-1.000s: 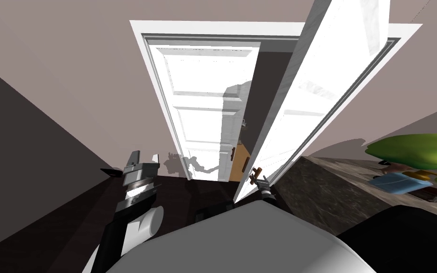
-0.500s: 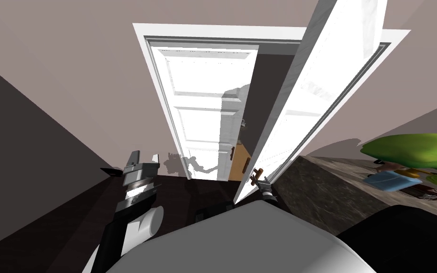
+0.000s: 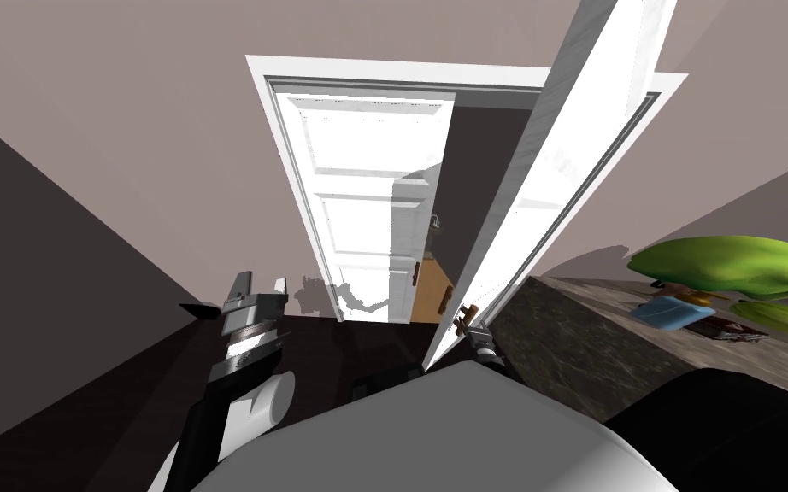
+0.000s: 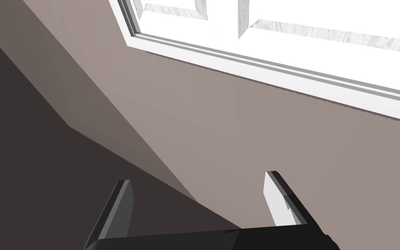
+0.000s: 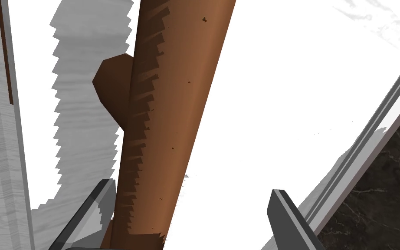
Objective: Pull the door open
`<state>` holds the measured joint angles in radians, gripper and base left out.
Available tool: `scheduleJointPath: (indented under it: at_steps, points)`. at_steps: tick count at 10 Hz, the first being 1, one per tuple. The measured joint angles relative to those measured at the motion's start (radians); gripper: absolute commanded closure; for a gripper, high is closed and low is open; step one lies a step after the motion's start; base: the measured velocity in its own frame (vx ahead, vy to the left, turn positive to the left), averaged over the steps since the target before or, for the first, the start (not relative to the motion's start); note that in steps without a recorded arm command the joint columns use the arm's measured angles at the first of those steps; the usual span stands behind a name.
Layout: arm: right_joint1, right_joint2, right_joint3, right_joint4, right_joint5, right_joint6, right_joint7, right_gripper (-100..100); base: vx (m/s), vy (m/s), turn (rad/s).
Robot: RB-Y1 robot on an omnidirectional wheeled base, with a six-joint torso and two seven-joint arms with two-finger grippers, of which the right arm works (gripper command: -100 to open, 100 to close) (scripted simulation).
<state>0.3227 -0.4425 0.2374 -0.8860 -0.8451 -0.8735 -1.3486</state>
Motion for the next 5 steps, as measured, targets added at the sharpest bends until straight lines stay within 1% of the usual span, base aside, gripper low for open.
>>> scheduleJointPath:
  at_steps: [1,2,3,4,5]
  points:
    - [0.011,0.003,-0.003,-0.017,-0.002,0.005,0.013,100,0.0,0.0,0.0]
    - [0.01,-0.003,0.001,-0.015,-0.001,0.006,0.004,100,0.0,0.0,0.0]
    - [-0.002,-0.004,0.007,0.007,0.003,-0.003,-0.012,100,0.0,0.0,0.0]
    - [-0.018,0.001,0.009,0.035,0.005,-0.013,-0.019,100,-0.055,0.01,0.029]
    - [-0.032,-0.001,0.013,0.071,0.008,-0.029,-0.033,100,-0.076,0.003,0.015]
